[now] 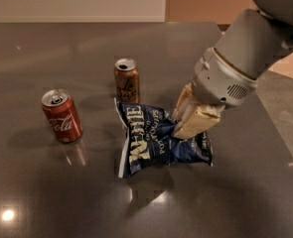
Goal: Pick blue chip bag
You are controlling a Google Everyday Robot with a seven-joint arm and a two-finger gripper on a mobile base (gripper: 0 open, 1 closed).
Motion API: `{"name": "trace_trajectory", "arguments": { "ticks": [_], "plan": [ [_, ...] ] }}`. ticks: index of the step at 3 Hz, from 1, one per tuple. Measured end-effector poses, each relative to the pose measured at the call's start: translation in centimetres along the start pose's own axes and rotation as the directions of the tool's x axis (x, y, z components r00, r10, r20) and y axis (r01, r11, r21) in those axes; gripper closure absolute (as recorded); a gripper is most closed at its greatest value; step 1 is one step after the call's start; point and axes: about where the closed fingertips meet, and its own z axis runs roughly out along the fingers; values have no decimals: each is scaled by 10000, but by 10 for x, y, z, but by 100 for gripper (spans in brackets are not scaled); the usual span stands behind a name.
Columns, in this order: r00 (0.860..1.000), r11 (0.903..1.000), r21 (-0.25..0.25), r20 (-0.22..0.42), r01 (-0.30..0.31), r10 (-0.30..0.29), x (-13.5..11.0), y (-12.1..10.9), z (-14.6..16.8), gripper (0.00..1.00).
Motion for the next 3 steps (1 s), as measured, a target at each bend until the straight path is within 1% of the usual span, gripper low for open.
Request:
{"name": "trace_trajectory", "arguments": {
  "ticks": [1,2,3],
  "plan": [
    [9989,9994,-152,357,304,-298,-15,-7,-31,100],
    [9922,9975,-77,1042,702,-691,-42,-17,-75,100],
    [9905,9971,300,1166,702,-733,-48,-25,-76,100]
  ]
}}
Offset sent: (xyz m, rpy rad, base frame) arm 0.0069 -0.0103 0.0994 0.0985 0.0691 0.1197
